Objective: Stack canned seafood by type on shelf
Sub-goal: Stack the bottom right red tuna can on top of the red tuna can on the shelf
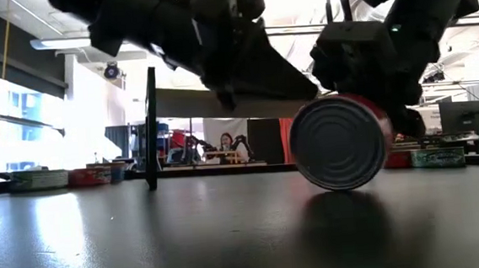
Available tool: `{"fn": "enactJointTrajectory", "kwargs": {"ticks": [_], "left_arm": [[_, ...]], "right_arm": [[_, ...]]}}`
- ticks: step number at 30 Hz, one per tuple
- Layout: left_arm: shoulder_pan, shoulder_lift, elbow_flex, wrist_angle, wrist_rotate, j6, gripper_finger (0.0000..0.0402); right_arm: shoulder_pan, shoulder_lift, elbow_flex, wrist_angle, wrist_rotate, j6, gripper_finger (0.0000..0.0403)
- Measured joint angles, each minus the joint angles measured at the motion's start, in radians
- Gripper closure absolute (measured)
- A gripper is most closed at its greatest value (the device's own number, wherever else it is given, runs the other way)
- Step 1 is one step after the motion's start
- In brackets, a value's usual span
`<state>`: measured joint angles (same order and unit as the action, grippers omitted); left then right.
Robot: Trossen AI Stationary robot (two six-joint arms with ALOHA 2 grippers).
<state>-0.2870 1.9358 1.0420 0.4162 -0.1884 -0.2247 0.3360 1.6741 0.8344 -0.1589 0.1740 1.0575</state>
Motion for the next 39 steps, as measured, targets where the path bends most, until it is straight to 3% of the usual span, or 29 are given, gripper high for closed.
{"fn": "enactJointTrajectory", "kwargs": {"ticks": [5, 10, 16, 19, 23, 29, 34, 39], "left_arm": [[0.009, 0.001, 0.022, -0.003, -0.024, 0.036, 0.0402], [0.013, -0.009, 0.023, -0.040, -0.020, 0.037, 0.0402], [0.014, -0.130, 0.023, -0.336, -0.038, 0.081, 0.0402], [0.014, -0.195, 0.023, -0.512, -0.053, 0.104, 0.0402], [0.012, -0.236, 0.023, -0.641, -0.071, 0.096, 0.0401], [-0.004, -0.237, 0.023, -0.683, -0.055, 0.072, 0.0402], [-0.011, -0.305, 0.021, -0.701, -0.046, 0.141, 0.0402], [0.003, -0.499, 0.021, -0.837, -0.076, 0.165, 0.0401]], "right_arm": [[0.003, 0.000, 0.000, 0.011, -0.019, 0.000, 0.0403], [0.002, -0.060, 0.000, -0.034, 0.033, -0.029, 0.0403], [0.000, -0.245, 0.001, -0.177, 0.120, -0.010, 0.0403], [0.025, -0.330, 0.001, -0.093, 0.109, 0.039, 0.0403], [0.089, -0.370, 0.017, 0.077, 0.111, -0.030, 0.0392], [0.147, -0.247, 0.238, -0.117, 0.061, -0.206, 0.0319], [0.152, -0.064, 0.511, -0.489, 0.015, -0.414, 0.0226], [0.132, 0.097, 0.668, -0.759, 0.035, -0.354, 0.0154]]}}
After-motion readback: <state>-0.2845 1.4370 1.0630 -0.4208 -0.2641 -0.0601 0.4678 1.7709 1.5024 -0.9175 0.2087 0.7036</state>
